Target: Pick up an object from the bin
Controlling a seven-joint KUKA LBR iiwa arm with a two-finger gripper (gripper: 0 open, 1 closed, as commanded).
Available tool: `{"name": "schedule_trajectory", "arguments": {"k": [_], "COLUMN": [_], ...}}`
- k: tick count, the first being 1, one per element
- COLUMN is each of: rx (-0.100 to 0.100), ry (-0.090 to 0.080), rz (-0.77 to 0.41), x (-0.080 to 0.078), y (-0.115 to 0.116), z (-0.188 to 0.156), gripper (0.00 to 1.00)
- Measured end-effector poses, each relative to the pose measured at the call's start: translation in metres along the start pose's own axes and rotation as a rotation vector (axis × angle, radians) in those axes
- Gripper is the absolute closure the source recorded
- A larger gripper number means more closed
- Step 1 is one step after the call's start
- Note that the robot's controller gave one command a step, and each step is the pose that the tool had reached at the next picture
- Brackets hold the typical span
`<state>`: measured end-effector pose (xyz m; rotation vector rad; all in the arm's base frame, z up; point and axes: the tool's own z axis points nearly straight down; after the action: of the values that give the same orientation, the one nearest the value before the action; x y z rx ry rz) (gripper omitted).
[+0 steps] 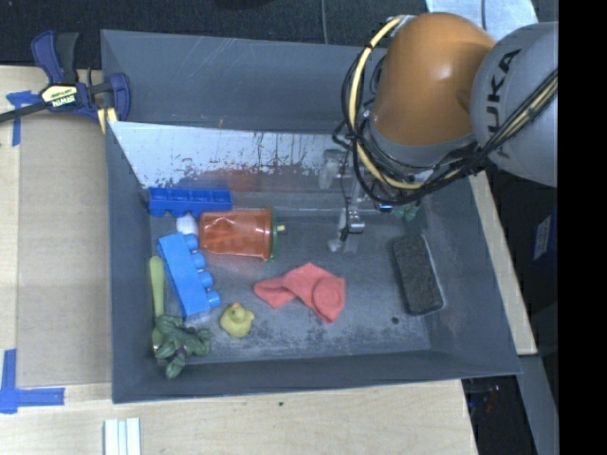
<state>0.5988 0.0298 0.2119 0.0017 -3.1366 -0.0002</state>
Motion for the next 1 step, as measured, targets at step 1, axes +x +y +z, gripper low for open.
{"name": "schedule_trajectory", "arguments": {"k": [1], "rx": [0.000], "ry": [-0.008], "rz": [0.001], "x": [-0.0017], "y": [0.0001], "z": [-0.0042], "gripper": [0.00]}}
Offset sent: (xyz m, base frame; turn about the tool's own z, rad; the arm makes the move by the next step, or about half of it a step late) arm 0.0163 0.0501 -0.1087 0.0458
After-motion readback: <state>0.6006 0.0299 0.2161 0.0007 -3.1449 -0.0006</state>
